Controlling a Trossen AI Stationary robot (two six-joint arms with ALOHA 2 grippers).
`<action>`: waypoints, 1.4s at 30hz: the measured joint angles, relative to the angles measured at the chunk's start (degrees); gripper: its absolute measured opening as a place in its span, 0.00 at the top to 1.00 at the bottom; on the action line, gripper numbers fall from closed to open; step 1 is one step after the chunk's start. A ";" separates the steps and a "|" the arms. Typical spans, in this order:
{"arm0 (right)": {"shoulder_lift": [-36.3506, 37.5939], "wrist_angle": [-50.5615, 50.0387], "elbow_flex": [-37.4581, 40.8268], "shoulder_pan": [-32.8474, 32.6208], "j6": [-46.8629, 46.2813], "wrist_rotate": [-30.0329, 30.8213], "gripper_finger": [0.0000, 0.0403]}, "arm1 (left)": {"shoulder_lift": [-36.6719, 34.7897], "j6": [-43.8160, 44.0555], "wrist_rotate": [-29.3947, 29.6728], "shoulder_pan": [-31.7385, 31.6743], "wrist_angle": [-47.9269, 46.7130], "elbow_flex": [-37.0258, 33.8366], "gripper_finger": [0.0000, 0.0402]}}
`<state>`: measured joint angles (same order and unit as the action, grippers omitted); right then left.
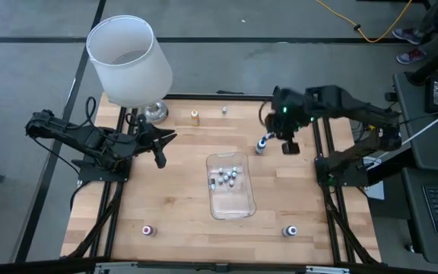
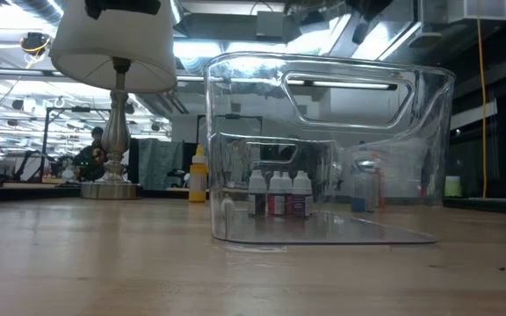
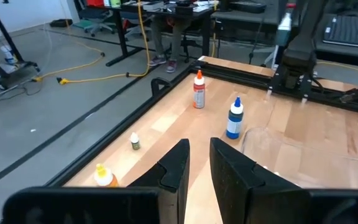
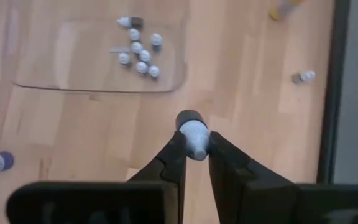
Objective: Pick & Place food coloring
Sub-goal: Put the small blue food coloring bottle into the transparent container
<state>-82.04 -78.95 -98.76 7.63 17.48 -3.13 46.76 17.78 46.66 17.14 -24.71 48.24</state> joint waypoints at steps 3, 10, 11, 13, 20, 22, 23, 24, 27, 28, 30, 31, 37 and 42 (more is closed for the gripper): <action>-1.67 2.79 0.00 -6.51 -2.34 2.28 0.87 | 0.00 -0.09 -1.30 0.00 0.02 0.00 0.85; -7.34 8.44 0.02 -16.85 -5.59 2.44 0.87 | 0.00 -1.50 -4.68 0.00 0.02 -0.01 0.85; -8.31 8.74 0.02 -17.55 -5.82 2.47 0.87 | 0.00 -1.84 -5.09 0.01 0.02 -0.01 0.85; -10.28 9.06 0.02 -18.55 -5.91 2.47 0.87 | 0.00 -2.48 -5.88 -0.01 0.02 0.00 0.85; -18.72 11.88 0.02 -19.70 -6.67 0.26 0.87 | 0.00 -3.44 -6.32 -0.01 0.01 0.00 0.85; -21.12 13.02 0.02 -20.05 -6.65 0.16 0.87 | 0.00 -3.54 -6.75 -0.01 0.00 0.01 0.85; -22.36 13.04 0.02 -20.24 -6.65 0.07 0.87 | 0.00 -3.56 -7.08 0.00 0.02 0.01 0.85; -23.59 13.04 0.02 -20.31 -6.62 0.02 0.87 | 0.00 -3.56 -7.49 0.00 0.02 0.01 0.85; -26.24 13.20 0.67 -20.45 -6.36 -0.09 0.87 | -0.01 -3.57 -8.18 0.01 0.02 0.00 0.85; -26.58 14.01 1.59 -20.39 -6.28 -0.02 0.87 | -0.02 -3.57 -8.31 0.01 0.02 0.00 0.85; -26.71 16.34 4.35 -20.35 -6.42 0.03 0.87 | -0.01 -3.57 -8.38 0.01 0.02 -0.01 0.85; -26.71 17.59 5.88 -20.26 -6.67 0.43 0.87 | -0.02 -3.57 -8.38 0.01 0.02 -0.01 0.85; -26.71 22.29 11.30 -20.15 -5.30 3.24 0.87 | -0.02 -3.57 -8.40 0.01 0.00 -0.01 0.85; -26.71 26.52 14.57 -19.92 -5.01 3.49 0.87 | -0.02 -3.57 -8.40 0.01 0.02 -0.01 0.85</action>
<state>-108.75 -52.43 -84.20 -12.29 12.47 0.36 46.74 14.22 38.26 17.15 -24.69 48.23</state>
